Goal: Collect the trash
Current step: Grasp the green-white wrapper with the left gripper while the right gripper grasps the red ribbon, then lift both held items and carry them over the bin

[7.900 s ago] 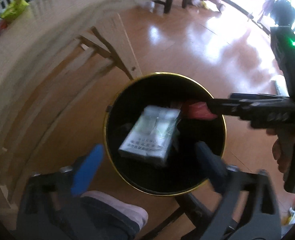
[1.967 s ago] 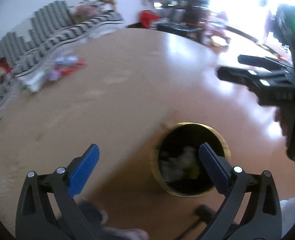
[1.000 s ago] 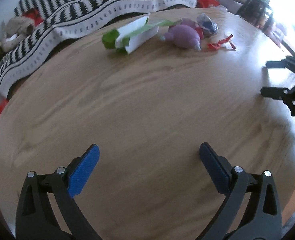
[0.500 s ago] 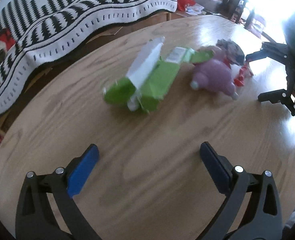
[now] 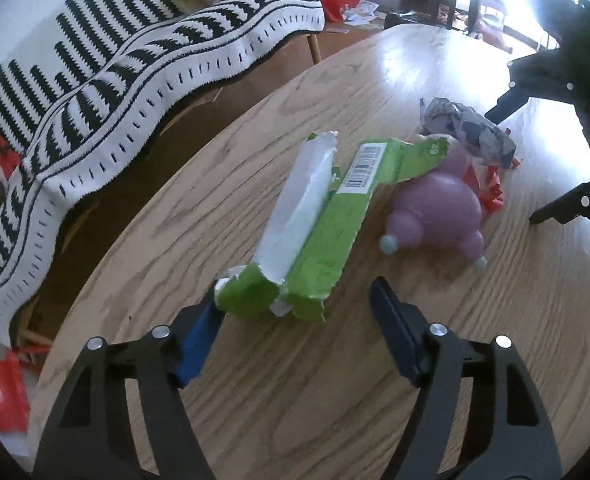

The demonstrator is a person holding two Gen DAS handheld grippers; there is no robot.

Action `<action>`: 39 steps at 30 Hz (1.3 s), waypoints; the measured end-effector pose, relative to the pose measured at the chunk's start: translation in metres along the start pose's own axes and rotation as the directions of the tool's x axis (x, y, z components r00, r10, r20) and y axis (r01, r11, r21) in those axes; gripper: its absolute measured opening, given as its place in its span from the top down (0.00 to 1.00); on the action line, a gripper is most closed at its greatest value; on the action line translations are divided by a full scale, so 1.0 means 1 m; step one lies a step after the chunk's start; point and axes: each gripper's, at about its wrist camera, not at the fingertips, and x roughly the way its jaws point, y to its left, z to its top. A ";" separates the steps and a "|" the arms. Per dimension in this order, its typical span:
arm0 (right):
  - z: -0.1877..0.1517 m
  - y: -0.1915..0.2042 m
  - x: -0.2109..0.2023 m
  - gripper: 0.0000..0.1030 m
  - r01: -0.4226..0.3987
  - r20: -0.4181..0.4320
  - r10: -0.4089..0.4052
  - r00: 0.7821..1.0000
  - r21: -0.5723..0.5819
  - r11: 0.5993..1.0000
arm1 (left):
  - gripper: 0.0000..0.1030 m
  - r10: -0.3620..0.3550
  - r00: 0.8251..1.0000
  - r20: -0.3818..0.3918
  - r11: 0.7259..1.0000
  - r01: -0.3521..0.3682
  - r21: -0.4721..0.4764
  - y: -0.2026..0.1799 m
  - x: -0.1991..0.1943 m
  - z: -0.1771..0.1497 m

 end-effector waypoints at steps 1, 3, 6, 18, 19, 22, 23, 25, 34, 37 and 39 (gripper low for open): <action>0.002 0.001 0.000 0.11 0.000 -0.007 0.000 1.000 -0.002 1.000 | 0.30 0.015 1.000 0.000 1.000 -0.015 0.012 0.000 0.000 0.001; 0.004 0.000 0.001 0.14 0.000 -0.021 0.000 1.000 -0.004 1.000 | 0.30 0.023 1.000 -0.004 0.999 -0.023 0.029 -0.001 0.000 0.003; 0.006 0.001 0.000 0.27 0.002 -0.026 -0.002 1.000 0.000 1.000 | 0.55 0.010 1.000 -0.011 1.000 -0.009 0.025 -0.001 -0.001 0.004; -0.026 0.014 -0.018 0.87 0.007 0.032 -0.011 0.999 0.129 0.992 | 0.71 -0.002 1.000 -0.010 0.993 0.001 -0.118 0.005 -0.030 -0.021; -0.030 0.017 -0.020 0.87 0.016 0.028 -0.020 0.999 0.136 0.991 | 0.71 0.012 1.000 -0.015 0.993 -0.013 -0.118 0.004 -0.034 -0.025; -0.041 0.025 -0.025 0.87 0.037 0.017 -0.040 0.999 0.146 0.989 | 0.71 0.041 0.999 -0.028 0.989 -0.045 -0.140 0.003 -0.047 -0.035; -0.046 0.027 -0.028 0.87 0.043 0.017 -0.046 0.999 0.155 0.987 | 0.71 0.046 0.998 -0.031 0.988 -0.051 -0.149 0.003 -0.051 -0.039; -0.054 0.031 -0.034 0.87 0.050 0.023 -0.055 0.998 0.170 0.984 | 0.71 0.059 0.998 -0.036 0.985 -0.064 -0.162 0.000 -0.060 -0.047; -0.089 0.044 -0.055 0.87 0.102 0.032 -0.113 0.993 0.240 0.965 | 0.71 0.108 0.992 -0.062 0.977 -0.118 -0.179 -0.026 -0.095 -0.072; -0.099 0.048 -0.060 0.87 0.130 0.030 -0.143 0.989 0.263 0.956 | 0.71 0.119 0.991 -0.057 0.973 -0.128 -0.190 -0.036 -0.108 -0.078; -0.105 0.051 -0.067 0.87 0.139 0.038 -0.157 0.987 0.288 0.948 | 0.71 0.124 0.991 -0.056 0.970 -0.133 -0.201 -0.041 -0.115 -0.083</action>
